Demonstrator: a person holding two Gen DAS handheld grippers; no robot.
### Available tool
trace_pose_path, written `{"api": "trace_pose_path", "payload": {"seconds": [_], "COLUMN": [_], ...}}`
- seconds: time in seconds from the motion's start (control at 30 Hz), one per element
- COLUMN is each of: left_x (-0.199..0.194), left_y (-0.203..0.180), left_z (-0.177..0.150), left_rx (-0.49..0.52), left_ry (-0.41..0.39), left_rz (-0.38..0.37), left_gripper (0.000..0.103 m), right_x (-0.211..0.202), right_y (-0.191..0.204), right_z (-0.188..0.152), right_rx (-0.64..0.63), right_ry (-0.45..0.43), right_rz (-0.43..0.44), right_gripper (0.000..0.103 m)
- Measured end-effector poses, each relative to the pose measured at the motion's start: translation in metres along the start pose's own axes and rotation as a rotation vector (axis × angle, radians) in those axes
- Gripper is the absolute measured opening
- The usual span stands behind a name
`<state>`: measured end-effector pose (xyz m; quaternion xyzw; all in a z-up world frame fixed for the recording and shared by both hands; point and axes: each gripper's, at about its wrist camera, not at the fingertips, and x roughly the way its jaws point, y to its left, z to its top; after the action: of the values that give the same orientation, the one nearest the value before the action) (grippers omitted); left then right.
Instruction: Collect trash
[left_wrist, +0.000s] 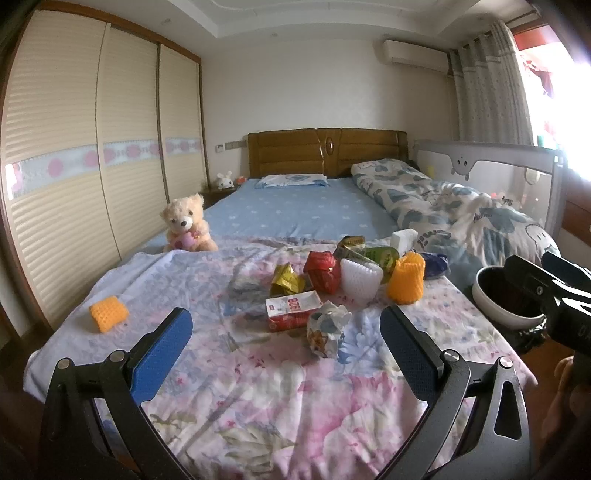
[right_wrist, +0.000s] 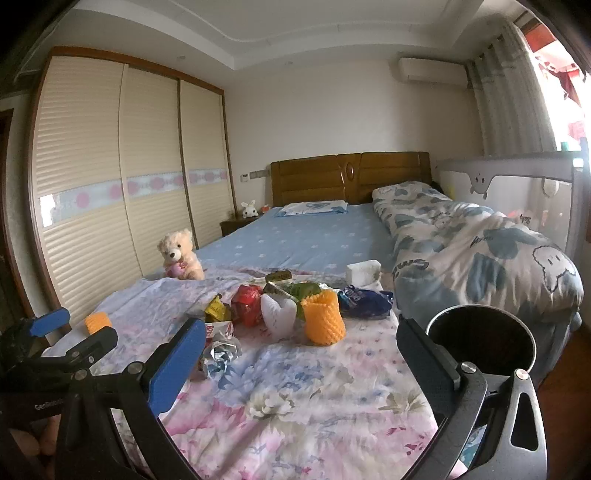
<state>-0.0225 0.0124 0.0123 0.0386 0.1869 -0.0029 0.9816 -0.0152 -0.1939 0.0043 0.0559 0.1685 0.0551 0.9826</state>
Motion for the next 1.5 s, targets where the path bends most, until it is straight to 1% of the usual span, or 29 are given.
{"api": "trace_pose_path", "payload": {"seconds": [0.43,0.53,0.63,0.87,1.03,1.17,1.3,1.5], "left_x": [0.000,0.006,0.011,0.041,0.063,0.084,0.108,0.142], "left_y": [0.001,-0.001,0.001,0.007,0.004,0.002,0.002,-0.009], "left_z": [-0.003,-0.011,-0.016,-0.019,-0.021,-0.024,-0.025,-0.026], "left_rx": [-0.002,-0.005,-0.024,-0.056,-0.050,-0.058,-0.090,-0.067], "left_ry": [0.007,0.021,0.052,0.158,0.217,0.270,0.333,0.382], "left_rz": [-0.004,-0.004,-0.010,-0.023,-0.045,-0.071,-0.104,-0.119], "left_gripper": [0.103,0.103,0.103,0.103,0.103,0.103,0.103,0.103], "right_x": [0.001,0.001,0.004,0.029,0.053,0.078,0.105,0.148], "right_y": [0.000,0.000,-0.002,-0.011,-0.019,-0.030,-0.038,-0.050], "right_z": [-0.001,-0.004,-0.007,-0.013,-0.015,-0.016,-0.017,-0.019], "right_rx": [0.000,0.011,0.038,0.064,0.072,0.097,0.111,0.125], "right_ry": [0.003,0.008,0.016,0.107,0.174,0.226,0.279,0.351], "right_rz": [0.000,0.013,0.024,0.027,0.024,0.022,0.020,0.015], "right_gripper": [0.103,0.103,0.103,0.103,0.103,0.103,0.102,0.102]}}
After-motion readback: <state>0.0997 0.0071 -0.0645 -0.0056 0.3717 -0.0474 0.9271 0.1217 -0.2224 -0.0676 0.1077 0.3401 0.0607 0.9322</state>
